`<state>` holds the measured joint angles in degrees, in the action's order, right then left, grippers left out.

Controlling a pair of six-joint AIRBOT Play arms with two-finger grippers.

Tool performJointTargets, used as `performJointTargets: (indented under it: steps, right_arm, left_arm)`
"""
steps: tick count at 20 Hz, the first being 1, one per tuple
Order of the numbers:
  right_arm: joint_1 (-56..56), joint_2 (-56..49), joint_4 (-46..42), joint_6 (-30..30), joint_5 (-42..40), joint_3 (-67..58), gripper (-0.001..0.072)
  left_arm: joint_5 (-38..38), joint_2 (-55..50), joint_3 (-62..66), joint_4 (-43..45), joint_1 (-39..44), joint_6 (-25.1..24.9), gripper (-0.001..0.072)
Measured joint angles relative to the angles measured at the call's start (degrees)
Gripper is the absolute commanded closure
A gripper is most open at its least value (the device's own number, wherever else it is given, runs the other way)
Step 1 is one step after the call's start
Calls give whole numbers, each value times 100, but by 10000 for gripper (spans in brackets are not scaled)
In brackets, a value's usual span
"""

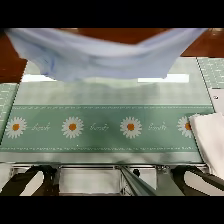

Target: Fold the shirts.

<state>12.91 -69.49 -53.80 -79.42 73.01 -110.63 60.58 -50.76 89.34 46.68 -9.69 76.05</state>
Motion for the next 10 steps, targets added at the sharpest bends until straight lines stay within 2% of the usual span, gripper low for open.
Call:
performJointTargets:
  steps: [5,10]
  right_arm:
    - [-42,1003,-476,-304,540,-1082,692]
    - [-48,2085,-1241,-518,1178,-1296,692]
  left_arm:
    - [678,343,1976,1366,0,356,686]
    - [1163,1248,2450,2439,35,544,685]
